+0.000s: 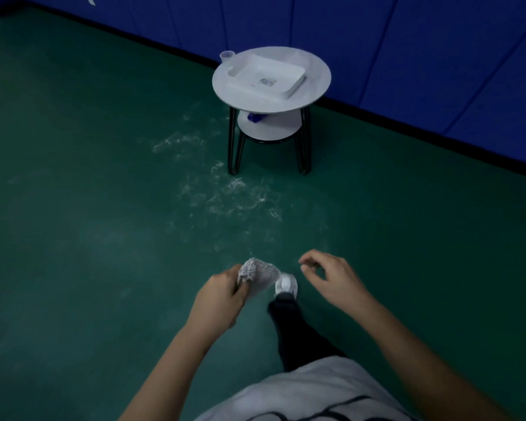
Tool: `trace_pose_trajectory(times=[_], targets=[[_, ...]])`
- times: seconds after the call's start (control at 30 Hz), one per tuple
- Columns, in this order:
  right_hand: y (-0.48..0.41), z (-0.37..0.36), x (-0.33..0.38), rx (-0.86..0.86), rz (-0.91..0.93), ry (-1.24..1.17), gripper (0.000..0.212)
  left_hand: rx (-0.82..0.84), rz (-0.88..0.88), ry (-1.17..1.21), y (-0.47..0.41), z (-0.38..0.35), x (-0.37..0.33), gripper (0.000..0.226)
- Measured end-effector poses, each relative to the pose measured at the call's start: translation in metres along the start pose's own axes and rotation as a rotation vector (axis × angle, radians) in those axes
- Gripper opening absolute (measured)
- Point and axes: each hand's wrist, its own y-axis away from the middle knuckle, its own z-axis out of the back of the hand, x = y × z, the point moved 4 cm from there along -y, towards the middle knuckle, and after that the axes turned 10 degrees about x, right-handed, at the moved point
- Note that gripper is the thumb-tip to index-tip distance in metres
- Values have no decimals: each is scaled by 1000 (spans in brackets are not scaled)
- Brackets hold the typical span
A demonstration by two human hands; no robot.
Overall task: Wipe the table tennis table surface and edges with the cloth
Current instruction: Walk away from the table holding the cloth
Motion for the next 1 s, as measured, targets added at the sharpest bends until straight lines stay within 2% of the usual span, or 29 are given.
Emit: trace_pose_trajectory(times=[0.23, 0.5, 0.73, 0.83, 1.0], targets=[[-175, 40, -18, 54, -1, 22, 11, -17, 49, 33, -159, 65, 19, 14], [-363, 144, -5, 0, 56, -9, 9, -79, 36, 48, -337, 178, -1, 18], [-470, 158, -36, 19, -57, -12, 7, -12, 22, 35, -465, 229, 14, 11], [-521, 163, -51, -7, -134, -16, 5, 39, -35, 34, -531, 252, 23, 19], [-624, 187, -50, -89, -244, -61, 6, 140, -146, -31, -655, 311, 26, 13]])
